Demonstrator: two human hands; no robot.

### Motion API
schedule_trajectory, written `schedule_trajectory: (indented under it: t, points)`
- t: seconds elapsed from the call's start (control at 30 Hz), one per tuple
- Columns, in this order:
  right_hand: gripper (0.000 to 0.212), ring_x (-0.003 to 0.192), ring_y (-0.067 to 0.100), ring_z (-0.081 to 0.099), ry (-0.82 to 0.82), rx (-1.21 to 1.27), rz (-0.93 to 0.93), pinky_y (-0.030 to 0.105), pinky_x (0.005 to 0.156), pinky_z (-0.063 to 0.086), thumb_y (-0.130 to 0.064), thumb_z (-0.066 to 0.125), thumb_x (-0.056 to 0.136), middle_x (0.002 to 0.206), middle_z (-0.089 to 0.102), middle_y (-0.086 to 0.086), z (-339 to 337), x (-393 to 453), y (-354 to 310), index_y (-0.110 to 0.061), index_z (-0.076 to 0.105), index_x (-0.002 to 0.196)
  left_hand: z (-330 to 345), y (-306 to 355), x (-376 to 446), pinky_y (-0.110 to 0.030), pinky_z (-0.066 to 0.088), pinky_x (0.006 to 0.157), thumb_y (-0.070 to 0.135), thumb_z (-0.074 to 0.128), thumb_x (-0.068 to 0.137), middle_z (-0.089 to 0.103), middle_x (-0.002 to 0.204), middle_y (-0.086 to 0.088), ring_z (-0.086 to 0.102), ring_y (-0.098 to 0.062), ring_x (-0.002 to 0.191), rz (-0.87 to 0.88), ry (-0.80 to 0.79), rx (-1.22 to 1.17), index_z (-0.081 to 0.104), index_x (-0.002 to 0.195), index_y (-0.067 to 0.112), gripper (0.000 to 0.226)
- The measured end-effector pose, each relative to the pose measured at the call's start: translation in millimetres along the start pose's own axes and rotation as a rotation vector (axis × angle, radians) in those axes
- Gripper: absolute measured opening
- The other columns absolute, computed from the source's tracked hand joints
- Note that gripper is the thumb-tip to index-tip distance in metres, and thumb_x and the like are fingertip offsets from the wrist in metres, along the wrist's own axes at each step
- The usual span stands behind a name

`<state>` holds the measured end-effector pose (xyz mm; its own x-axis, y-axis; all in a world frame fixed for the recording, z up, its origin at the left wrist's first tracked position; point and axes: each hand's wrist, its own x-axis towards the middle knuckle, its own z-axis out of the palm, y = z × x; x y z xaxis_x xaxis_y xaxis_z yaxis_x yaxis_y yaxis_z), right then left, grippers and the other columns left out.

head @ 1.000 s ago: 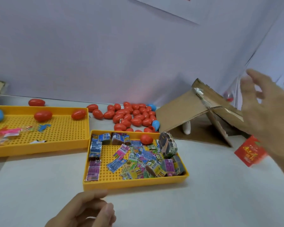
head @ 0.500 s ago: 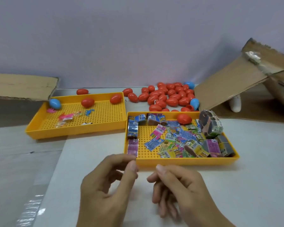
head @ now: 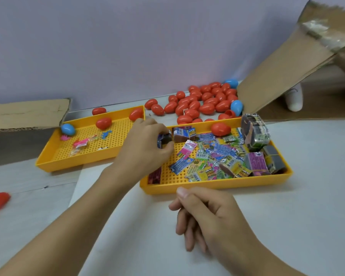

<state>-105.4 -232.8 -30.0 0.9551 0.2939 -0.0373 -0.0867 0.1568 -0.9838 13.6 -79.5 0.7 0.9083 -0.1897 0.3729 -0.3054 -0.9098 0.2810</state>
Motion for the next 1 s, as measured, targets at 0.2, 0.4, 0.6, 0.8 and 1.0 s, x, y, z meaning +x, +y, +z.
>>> schedule_trajectory:
  t: [0.2, 0.4, 0.6, 0.8, 1.0]
  points:
    - [0.035, 0.040, 0.015, 0.055, -0.010, 0.009, 0.007, 0.011, 0.041, 0.036, -0.048, 0.053, 0.089, 0.058, 0.064, 0.006, -1, 1, 3, -0.017, 0.068, 0.079, 4, 20, -17, -0.028, 0.036, 0.082, 0.060, 0.064, 0.084, 0.054, 0.101, 0.003, 0.040, -0.016, 0.097, 0.221, -0.036, 0.090, 0.075, 0.107, 0.021, 0.046]
    - [0.034, 0.040, 0.015, 0.055, 0.002, 0.004, 0.012, 0.012, 0.042, 0.036, -0.047, 0.053, 0.089, 0.058, 0.064, 0.006, 0, 0, 2, -0.020, 0.068, 0.078, 8, 22, -13, -0.025, 0.031, 0.090, 0.040, 0.066, 0.092, 0.053, 0.108, 0.006, 0.035, -0.016, 0.102, 0.113, -0.158, 0.039, 0.077, 0.109, 0.025, 0.026]
    - [0.035, 0.040, 0.016, 0.053, 0.010, 0.012, 0.004, 0.013, 0.042, 0.037, -0.044, 0.053, 0.090, 0.057, 0.063, 0.005, -1, 1, -1, -0.016, 0.068, 0.077, -5, 23, -20, -0.015, 0.040, 0.075, 0.026, 0.081, 0.079, 0.065, 0.097, 0.013, 0.054, 0.003, 0.088, -0.049, -0.063, -0.377, 0.080, 0.084, 0.023, 0.006]
    - [0.035, 0.040, 0.017, 0.052, 0.021, 0.036, 0.004, 0.013, 0.040, 0.037, -0.043, 0.053, 0.090, 0.057, 0.062, 0.006, 0, 0, -3, -0.016, 0.069, 0.076, -27, 27, -43, -0.042, 0.058, 0.066, 0.040, 0.077, 0.072, 0.073, 0.080, -0.002, 0.068, -0.025, 0.078, -0.213, 0.051, -0.882, 0.079, 0.075, 0.029, 0.011]
    - [0.034, 0.038, 0.017, 0.052, 0.042, 0.055, -0.002, 0.014, 0.039, 0.035, -0.045, 0.055, 0.088, 0.056, 0.062, 0.006, 1, 0, -3, -0.017, 0.070, 0.076, -24, 25, -80, -0.025, 0.049, 0.060, 0.034, 0.085, 0.071, 0.065, 0.065, -0.005, 0.056, -0.015, 0.059, -0.289, 0.029, -1.153, 0.078, 0.076, 0.016, 0.020]
